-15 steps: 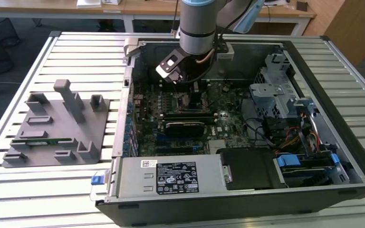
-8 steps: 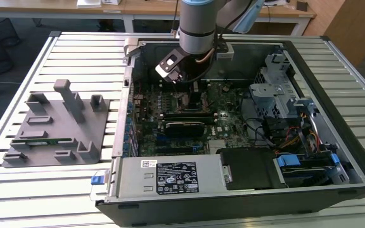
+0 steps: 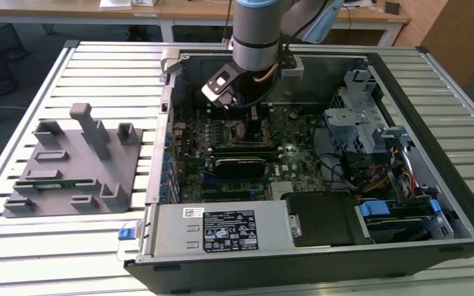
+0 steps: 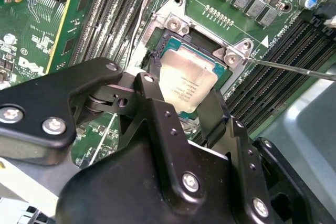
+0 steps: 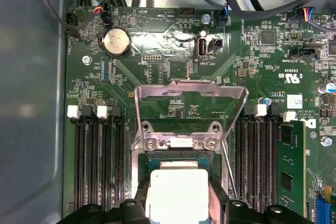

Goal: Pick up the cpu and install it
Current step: 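Place the cpu into insertion slot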

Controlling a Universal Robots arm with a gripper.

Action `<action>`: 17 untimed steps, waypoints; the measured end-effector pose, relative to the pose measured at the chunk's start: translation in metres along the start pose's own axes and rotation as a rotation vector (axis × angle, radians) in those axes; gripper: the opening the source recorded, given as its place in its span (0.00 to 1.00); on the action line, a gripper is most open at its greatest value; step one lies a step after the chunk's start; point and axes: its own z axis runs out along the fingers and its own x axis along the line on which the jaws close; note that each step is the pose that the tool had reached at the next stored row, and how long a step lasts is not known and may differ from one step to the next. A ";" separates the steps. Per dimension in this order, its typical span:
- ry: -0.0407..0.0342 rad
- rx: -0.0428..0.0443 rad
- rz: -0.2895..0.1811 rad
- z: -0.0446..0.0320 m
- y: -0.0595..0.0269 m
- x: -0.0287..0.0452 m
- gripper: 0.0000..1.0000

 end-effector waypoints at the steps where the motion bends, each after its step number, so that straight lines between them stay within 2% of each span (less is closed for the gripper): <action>1: 0.0001 -0.0001 0.000 0.0002 0.0000 -0.0001 0.53; 17: -0.0003 0.0002 0.000 0.0026 0.0009 -0.0005 0.53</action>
